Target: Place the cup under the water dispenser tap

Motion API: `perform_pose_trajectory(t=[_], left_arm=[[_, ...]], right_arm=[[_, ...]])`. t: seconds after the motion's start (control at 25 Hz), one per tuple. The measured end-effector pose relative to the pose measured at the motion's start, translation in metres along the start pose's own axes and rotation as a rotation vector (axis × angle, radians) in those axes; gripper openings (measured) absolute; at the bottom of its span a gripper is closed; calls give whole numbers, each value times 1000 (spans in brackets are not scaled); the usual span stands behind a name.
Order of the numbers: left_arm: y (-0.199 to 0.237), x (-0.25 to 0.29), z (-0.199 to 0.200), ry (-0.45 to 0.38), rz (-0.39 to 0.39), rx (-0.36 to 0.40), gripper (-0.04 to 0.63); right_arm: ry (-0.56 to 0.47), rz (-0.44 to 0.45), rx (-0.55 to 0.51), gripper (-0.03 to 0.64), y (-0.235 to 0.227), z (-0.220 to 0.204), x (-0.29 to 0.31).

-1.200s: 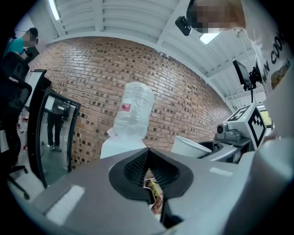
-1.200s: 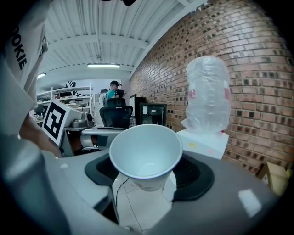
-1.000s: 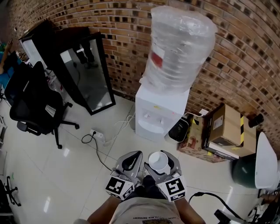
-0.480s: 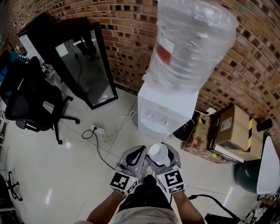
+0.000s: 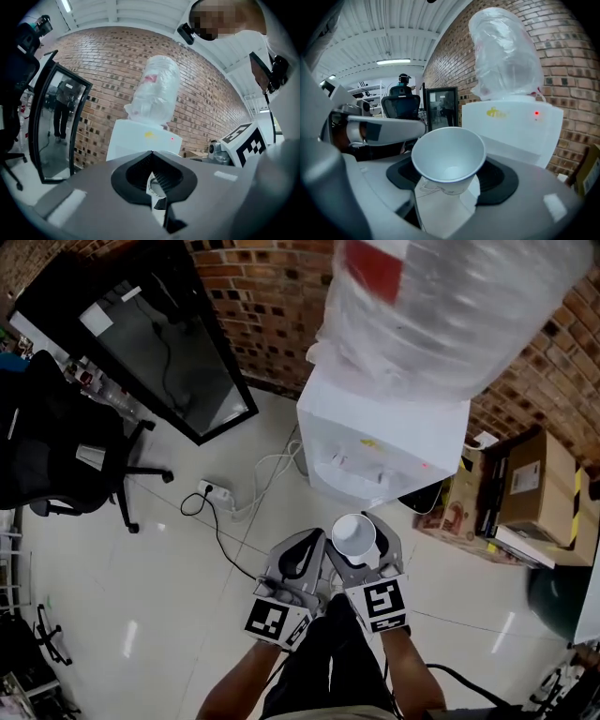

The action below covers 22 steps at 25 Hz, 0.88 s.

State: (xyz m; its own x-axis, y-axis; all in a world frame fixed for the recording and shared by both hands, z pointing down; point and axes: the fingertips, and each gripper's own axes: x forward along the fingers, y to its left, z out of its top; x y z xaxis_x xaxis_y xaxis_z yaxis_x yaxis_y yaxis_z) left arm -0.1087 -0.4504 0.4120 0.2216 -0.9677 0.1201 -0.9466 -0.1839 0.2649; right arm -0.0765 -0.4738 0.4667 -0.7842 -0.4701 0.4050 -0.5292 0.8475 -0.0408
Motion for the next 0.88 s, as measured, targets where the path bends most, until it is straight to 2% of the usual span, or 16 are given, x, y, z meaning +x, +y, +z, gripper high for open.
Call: perform_pose_trajectory(t=[0.24,0.6,0.88], left_arm=[[23,12,-41,26,26,-11,-9],[51,10,-91,56,60,-23,-9],[52,6,-127,93,59,-54,-9]], right_arm=[[33,-13,16,342,-13,-49,41],[39,1,-43,342,-34,-93,111],[96,10,-63,342,-58,-135,162]])
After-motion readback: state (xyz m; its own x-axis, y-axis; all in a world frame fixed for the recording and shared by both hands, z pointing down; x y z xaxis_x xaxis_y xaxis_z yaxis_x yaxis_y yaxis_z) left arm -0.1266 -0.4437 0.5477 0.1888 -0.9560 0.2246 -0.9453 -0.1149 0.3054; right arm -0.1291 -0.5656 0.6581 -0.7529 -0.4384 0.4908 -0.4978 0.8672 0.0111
